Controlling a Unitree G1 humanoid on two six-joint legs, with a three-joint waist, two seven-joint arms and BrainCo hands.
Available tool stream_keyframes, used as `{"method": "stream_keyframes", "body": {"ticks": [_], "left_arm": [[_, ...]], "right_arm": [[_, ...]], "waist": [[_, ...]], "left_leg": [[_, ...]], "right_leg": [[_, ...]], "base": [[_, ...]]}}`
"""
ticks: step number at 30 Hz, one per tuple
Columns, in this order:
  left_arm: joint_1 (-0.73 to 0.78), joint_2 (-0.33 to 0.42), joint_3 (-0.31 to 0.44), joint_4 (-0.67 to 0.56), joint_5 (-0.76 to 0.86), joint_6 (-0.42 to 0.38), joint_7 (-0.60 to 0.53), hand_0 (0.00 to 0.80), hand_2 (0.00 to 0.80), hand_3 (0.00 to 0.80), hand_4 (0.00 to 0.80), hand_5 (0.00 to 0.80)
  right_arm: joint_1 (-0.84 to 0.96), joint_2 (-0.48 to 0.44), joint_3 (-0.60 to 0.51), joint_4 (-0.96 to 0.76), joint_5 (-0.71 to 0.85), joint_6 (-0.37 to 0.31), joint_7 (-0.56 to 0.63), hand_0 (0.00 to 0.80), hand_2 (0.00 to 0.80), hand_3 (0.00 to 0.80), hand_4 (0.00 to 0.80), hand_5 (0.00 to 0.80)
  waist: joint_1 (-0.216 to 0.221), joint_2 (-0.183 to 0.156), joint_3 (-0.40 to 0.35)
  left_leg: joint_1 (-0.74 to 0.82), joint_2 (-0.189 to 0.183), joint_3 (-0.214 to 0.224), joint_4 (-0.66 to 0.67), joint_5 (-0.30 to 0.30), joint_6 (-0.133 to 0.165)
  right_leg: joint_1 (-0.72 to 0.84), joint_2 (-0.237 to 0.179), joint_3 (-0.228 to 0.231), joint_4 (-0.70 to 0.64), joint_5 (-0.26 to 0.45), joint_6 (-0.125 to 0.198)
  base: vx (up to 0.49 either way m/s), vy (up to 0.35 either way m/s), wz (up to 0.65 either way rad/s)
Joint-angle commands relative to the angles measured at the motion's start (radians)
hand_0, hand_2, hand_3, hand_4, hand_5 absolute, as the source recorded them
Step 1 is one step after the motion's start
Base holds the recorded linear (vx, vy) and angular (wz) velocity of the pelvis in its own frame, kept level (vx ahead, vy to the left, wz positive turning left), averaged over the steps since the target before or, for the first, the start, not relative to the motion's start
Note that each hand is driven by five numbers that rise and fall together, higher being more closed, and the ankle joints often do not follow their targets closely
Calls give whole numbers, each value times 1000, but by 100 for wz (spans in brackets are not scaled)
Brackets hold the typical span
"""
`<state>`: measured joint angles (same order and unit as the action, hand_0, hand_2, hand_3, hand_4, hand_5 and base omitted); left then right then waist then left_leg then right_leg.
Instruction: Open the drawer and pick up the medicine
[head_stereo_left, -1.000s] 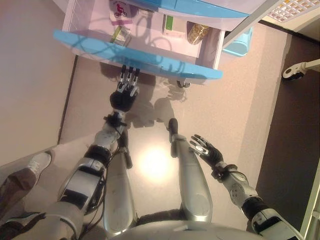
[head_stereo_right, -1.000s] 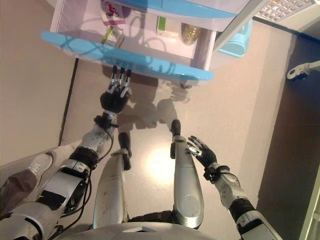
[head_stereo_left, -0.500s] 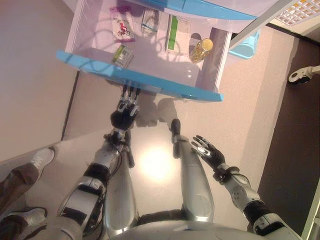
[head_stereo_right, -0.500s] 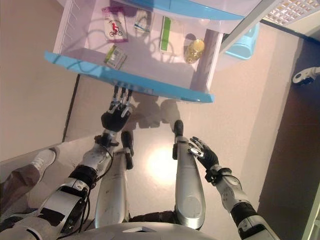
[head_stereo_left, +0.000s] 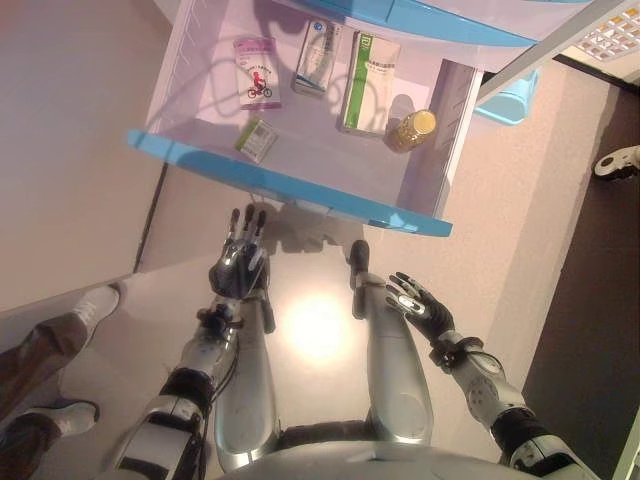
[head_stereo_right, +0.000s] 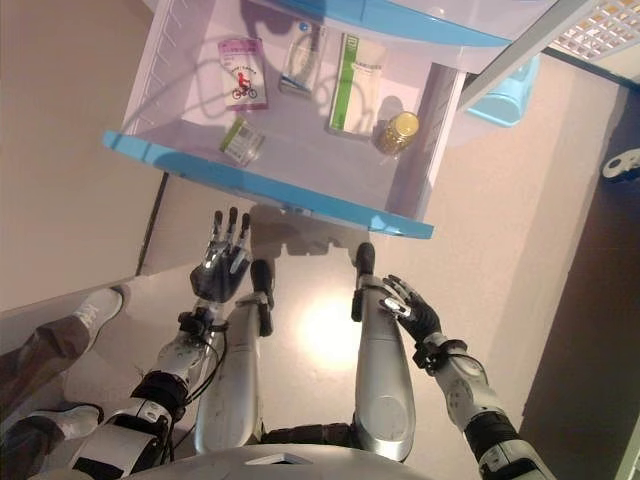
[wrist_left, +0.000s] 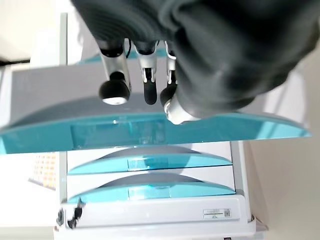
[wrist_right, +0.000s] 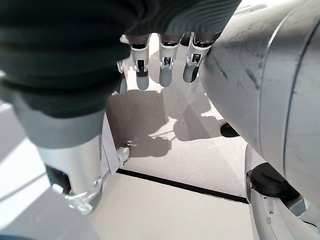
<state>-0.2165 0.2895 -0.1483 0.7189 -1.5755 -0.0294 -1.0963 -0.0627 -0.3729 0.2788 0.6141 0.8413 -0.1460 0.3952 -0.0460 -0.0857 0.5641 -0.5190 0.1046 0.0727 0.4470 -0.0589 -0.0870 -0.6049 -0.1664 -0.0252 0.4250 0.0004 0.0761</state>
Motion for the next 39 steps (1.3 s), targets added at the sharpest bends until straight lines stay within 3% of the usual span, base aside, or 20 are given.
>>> {"method": "stream_keyframes", "body": {"ticks": [1, 5, 6, 15, 17, 18, 19, 22, 27, 34, 39], "left_arm": [[93, 16, 32, -108, 37, -16, -37, 800, 800, 800, 800, 800], [137, 27, 41, -111, 35, -5, -19, 800, 800, 800, 800, 800], [154, 27, 44, -109, 34, 2, -19, 800, 800, 800, 800, 800], [221, 27, 54, -109, 27, 26, -17, 787, 787, 787, 787, 787], [225, 28, 51, -107, 28, 26, 1, 621, 621, 621, 621, 621], [228, 28, 51, -106, 29, 25, 9, 282, 282, 282, 282, 282], [227, 30, 53, -108, 37, 21, 19, 0, 0, 0, 0, 0], [235, 38, 55, -106, 71, -9, 61, 0, 0, 0, 0, 0], [250, 83, 36, -119, 239, -194, 229, 0, 0, 0, 0, 0], [285, 132, 66, -174, 346, -207, 441, 0, 0, 0, 0, 0], [312, 158, 88, -176, 395, -166, 511, 0, 0, 0, 0, 0]], "right_arm": [[136, -46, -6, -80, -8, 3, 17, 0, 0, 0, 0, 0], [149, -57, -17, -83, -10, -1, 21, 0, 0, 0, 0, 0], [157, -58, -20, -82, -11, -4, 24, 0, 0, 0, 0, 0], [177, -58, -25, -84, 6, -25, 24, 0, 0, 0, 0, 0], [176, -57, -27, -78, 10, -29, 24, 0, 0, 0, 0, 0], [174, -56, -28, -78, 9, -29, 20, 0, 0, 0, 0, 0], [170, -55, -30, -78, 9, -32, 15, 0, 0, 0, 0, 0], [173, -56, -39, -76, 22, -41, 5, 0, 0, 0, 0, 0], [182, -64, -68, -88, -1, -57, -53, 0, 0, 0, 0, 0], [196, -92, -115, -52, -103, -71, -250, 0, 0, 0, 0, 0], [213, -92, -175, 3, -52, -63, -356, 0, 0, 0, 0, 0]], "waist": [[10, 32, -44], [18, 46, -44], [21, 48, -44], [42, 48, -44], [45, 49, -44], [46, 49, -44], [46, 50, -44], [49, 53, -44], [52, 59, -46], [67, 59, -69], [73, 58, -100]], "left_leg": [[-53, -46, 1, 35, -20, 58], [-56, -49, -2, 38, -18, 58], [-42, -49, -6, 48, -46, 53], [-33, -53, -12, 39, -42, 56], [-26, -54, -13, 33, -39, 56], [-23, -53, -13, 30, -35, 56], [-31, -54, -11, 13, -5, 60], [-14, -53, -12, -3, 5, 57], [23, -54, -15, -37, 24, 51], [95, -54, -20, -96, 41, 41], [157, -50, -21, -158, 57, 37]], "right_leg": [[35, -2, -85, 76, -68, -10], [32, -8, -88, 84, -73, -12], [45, -9, -87, 96, -99, -6], [61, -12, -98, 89, -99, -7], [68, -13, -101, 86, -98, -6], [70, -14, -103, 85, -97, -6], [64, -15, -108, 71, -72, -13], [82, -18, -114, 59, -69, -9], [120, -22, -120, 34, -61, -3], [202, -33, -137, -25, -49, 13], [271, -35, -149, -88, -33, 23]], "base": [[-1, 59, 1], [15, 40, 1], [65, 17, 1], [-7, -10, 5], [-17, -12, 7], [-90, -8, 8], [-90, -6, 6], [-46, -6, 7], [-18, 0, 10], [6, -10, 2], [29, -27, 7]]}}
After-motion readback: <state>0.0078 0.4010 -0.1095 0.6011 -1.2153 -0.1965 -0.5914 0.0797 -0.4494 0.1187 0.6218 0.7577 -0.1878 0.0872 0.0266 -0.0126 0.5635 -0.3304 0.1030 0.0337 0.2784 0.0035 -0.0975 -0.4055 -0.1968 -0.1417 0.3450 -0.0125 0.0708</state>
